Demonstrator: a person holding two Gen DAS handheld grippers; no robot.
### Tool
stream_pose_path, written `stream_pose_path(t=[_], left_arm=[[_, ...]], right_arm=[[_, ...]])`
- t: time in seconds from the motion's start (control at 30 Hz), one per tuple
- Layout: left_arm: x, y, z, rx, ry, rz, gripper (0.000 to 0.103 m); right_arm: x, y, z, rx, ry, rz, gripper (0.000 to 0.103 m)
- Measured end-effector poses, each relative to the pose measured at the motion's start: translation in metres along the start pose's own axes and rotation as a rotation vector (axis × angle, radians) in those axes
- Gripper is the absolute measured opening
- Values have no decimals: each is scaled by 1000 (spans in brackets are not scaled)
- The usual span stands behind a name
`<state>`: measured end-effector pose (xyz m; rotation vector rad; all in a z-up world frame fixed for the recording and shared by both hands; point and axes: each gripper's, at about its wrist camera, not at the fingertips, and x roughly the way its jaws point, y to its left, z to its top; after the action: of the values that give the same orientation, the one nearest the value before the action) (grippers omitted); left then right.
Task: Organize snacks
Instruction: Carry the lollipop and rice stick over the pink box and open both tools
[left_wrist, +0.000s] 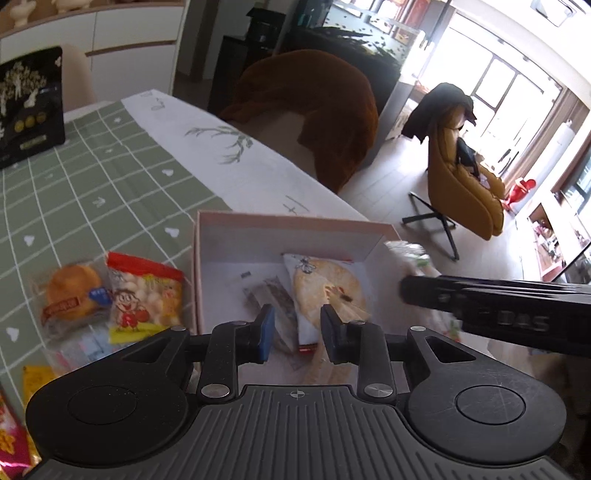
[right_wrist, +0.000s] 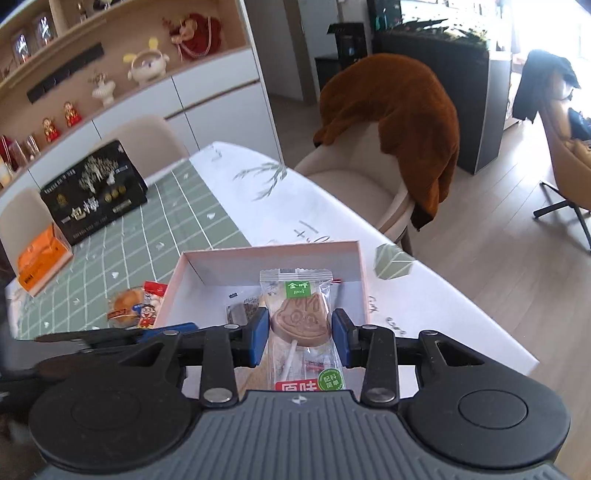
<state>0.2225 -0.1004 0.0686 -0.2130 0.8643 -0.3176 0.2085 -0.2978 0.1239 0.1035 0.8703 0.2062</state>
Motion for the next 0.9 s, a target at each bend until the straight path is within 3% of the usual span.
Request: stream_pose_path(t=[0.13,0.23,0.4,0.5,0.57,0.67,0.77,0.9], left_arm=[[-31,16,10,-22,-101,-36,31],[-39,57,15,-94,-168,11,31],[-13,115,24,-182,-111,158,31],[5,126,40,-184,-109,134,31],[18,122,52,-105,-103,147,31],[48,119,57,21,26,134,31],[52,121,37,73,85,107,30],[26,119,5,77,79,51,29]], right_arm=[[25,5,4,12,46,-6,46],[33,7,4,28,67,-1,57],[32,16,-6,-13,86,2,58],[30,26,-17,-61,102,-3,58],[29,33,-25,-92,112,-10,59],[27,39,-34,-127,132,-17,59],[19,39,-38,-143,131,-28,59],[7,33,-44,-128,129,-26,59]])
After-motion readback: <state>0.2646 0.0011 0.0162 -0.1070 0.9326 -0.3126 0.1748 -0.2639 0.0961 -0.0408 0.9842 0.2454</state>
